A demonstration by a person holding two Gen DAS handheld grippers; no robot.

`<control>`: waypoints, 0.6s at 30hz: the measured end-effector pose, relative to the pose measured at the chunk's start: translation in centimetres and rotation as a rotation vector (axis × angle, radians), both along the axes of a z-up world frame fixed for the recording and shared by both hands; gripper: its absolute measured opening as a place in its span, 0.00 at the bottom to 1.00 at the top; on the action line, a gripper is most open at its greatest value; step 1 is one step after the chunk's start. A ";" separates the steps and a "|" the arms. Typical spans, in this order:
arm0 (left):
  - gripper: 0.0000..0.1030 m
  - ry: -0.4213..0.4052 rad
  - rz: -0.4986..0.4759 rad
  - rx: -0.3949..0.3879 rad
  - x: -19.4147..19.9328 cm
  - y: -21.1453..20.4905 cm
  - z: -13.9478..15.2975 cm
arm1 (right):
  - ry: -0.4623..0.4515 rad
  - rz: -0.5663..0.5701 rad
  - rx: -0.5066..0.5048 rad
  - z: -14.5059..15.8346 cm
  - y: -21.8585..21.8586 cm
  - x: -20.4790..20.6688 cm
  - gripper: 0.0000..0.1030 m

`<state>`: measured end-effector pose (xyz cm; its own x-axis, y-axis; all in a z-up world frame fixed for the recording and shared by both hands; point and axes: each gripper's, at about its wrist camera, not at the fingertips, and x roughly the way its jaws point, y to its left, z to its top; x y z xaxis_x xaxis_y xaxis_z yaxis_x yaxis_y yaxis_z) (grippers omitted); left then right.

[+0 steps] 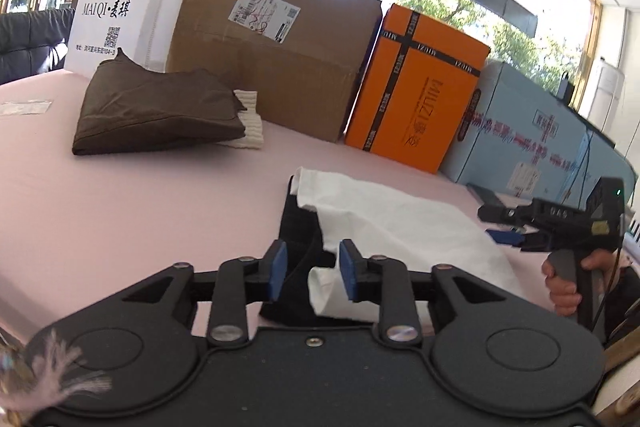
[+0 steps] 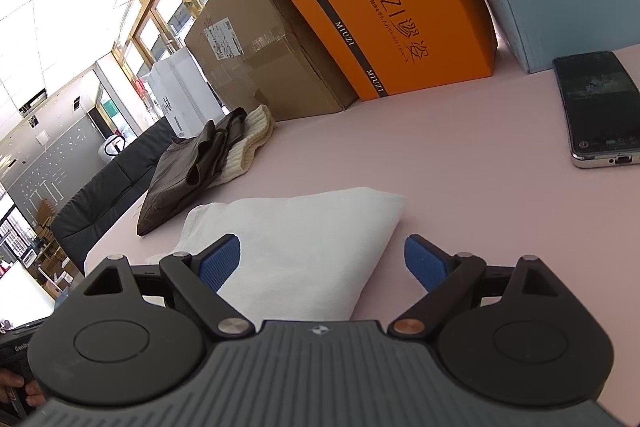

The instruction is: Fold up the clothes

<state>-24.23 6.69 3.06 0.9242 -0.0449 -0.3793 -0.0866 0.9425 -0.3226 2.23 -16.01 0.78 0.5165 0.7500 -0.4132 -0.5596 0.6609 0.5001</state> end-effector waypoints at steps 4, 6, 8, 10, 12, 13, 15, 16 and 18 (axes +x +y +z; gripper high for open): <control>0.61 0.011 -0.115 -0.082 2.8 -0.9 0.3 | 0.002 0.001 -0.006 0.0 0.0 0.1 0.86; 0.60 0.074 -0.123 -0.001 4.2 -2.1 0.0 | 0.001 0.001 -0.009 -0.1 0.1 0.1 0.86; 0.53 0.115 -0.104 0.081 4.7 -3.1 -0.7 | 0.002 0.000 -0.010 -0.1 0.0 0.1 0.86; 0.12 0.105 -0.144 0.076 4.3 -3.2 -1.1 | 0.005 -0.001 -0.011 -0.1 0.0 0.1 0.86; 0.07 0.083 -0.160 0.063 3.5 -3.1 -1.3 | 0.012 0.002 -0.014 -0.2 0.1 0.2 0.86; 0.07 0.076 -0.150 0.070 3.1 -3.1 -1.2 | 0.016 0.004 -0.015 -0.2 0.1 0.3 0.86; 0.07 0.054 -0.107 0.040 1.9 -2.3 -0.9 | 0.023 0.007 -0.017 -0.3 0.1 0.4 0.86; 0.07 0.051 -0.085 0.037 1.5 -2.0 -0.8 | 0.025 0.008 -0.017 -0.3 0.2 0.4 0.86; 0.07 0.082 -0.035 0.075 1.1 -1.7 -1.0 | 0.030 0.009 -0.018 -0.4 0.2 0.5 0.86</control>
<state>-23.17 5.03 2.09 0.8885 -0.0455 -0.4567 -0.0760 0.9667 -0.2442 2.68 -15.82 0.39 0.4973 0.7465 -0.4421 -0.5505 0.6653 0.5043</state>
